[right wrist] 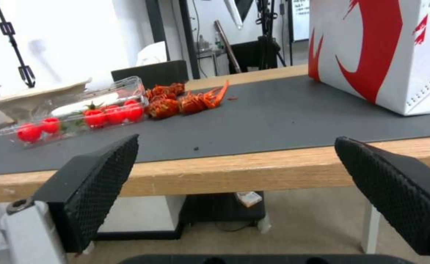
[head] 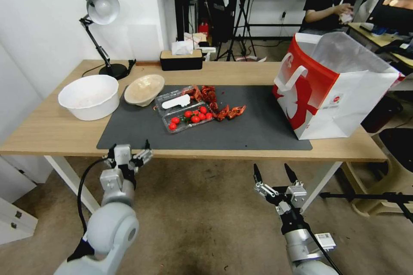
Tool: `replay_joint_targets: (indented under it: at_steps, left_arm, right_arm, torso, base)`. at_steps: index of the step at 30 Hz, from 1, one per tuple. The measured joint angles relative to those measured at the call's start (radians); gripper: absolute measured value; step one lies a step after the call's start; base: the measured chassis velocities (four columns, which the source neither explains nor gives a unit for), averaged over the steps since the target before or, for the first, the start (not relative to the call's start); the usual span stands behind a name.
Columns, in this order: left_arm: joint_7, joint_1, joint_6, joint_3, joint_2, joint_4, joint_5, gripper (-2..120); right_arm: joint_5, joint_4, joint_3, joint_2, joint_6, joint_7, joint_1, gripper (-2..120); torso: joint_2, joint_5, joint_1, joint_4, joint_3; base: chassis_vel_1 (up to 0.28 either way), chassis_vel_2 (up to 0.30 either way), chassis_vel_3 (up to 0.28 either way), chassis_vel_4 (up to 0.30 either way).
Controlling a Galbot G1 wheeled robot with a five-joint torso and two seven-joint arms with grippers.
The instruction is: Pick up the trash from the table and place it into the takeout bag.
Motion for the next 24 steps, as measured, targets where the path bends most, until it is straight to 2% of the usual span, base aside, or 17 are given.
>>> replay_joint_targets:
  at_steps: [1, 2, 5, 6, 9, 10, 13, 14, 20, 24]
  left_arm:
    - [-0.015, -0.03, 0.0, 0.0, 0.001, 0.004, -0.056, 100]
    - [-0.015, -0.03, 0.0, 0.0, 0.001, 0.004, -0.056, 100]
    - [-0.078, -0.123, 0.004, 0.005, -0.001, 0.027, -0.242, 100]
    - [-0.078, -0.123, 0.004, 0.005, -0.001, 0.027, -0.242, 100]
    - [-0.133, -0.21, 0.015, 0.009, -0.006, 0.061, -0.427, 100]
    - [-0.133, -0.21, 0.015, 0.009, -0.006, 0.061, -0.427, 100]
    - [-0.199, -0.305, 0.009, 0.025, -0.013, 0.119, -0.567, 100]
    - [-0.199, -0.305, 0.009, 0.025, -0.013, 0.119, -0.567, 100]
    - [-0.26, -0.436, -0.028, 0.032, -0.031, 0.22, -0.719, 100]
    - [-0.264, -0.474, -0.044, 0.033, -0.034, 0.264, -0.745, 100]
  right_arm:
    - [0.0, 0.0, 0.0, 0.0, 0.0, 0.0, 0.0, 100]
    - [0.0, 0.0, 0.0, 0.0, 0.0, 0.0, 0.0, 100]
    - [0.0, -0.002, 0.0, 0.001, 0.0, 0.001, 0.002, 100]
    - [0.0, -0.002, 0.0, 0.001, 0.0, 0.001, 0.002, 100]
    - [0.0, -0.008, 0.003, 0.001, 0.0, 0.002, 0.004, 100]
    - [0.0, -0.008, 0.003, 0.001, 0.0, 0.002, 0.004, 100]
    - [0.0, -0.014, 0.003, 0.002, 0.0, 0.003, 0.005, 100]
    - [0.0, -0.014, 0.003, 0.002, 0.0, 0.003, 0.005, 100]
    - [0.0, -0.02, 0.008, 0.007, 0.004, 0.004, 0.003, 100]
    - [0.002, -0.02, 0.012, 0.007, 0.007, 0.006, 0.001, 100]
  torso:
    - [0.0, 0.0001, 0.0, -0.0001, 0.0]
    - [0.0, 0.0001, 0.0, -0.0001, 0.0]
    - [0.0, 0.0001, 0.0, -0.0001, 0.0]
    - [0.0, 0.0001, 0.0, -0.0001, 0.0]
    - [0.0, 0.0003, 0.0, -0.0001, 0.0]
    - [0.0, 0.0003, 0.0, -0.0001, 0.0]
    - [0.0, 0.0001, 0.0, -0.0002, 0.0]
    - [0.0, 0.0001, 0.0, -0.0002, 0.0]
    - [0.0, 0.0002, 0.0, 0.0, 0.0]
    - [0.0, 0.0002, 0.0, 0.0, 0.0]
  base:
    - [0.0, 0.0, 0.0, 0.0]
    - [0.0, 0.0, 0.0, 0.0]
    - [0.0, 0.0, 0.0, 0.0]
    - [0.0, 0.0, 0.0, 0.0]
    - [0.0, 0.0, 0.0, 0.0]
    - [0.0, 0.0, 0.0, 0.0]
    - [0.0, 0.0, 0.0, 0.0]
    - [0.0, 0.0, 0.0, 0.0]
    - [0.0, 0.0, 0.0, 0.0]
    - [0.0, 0.0, 0.0, 0.0]
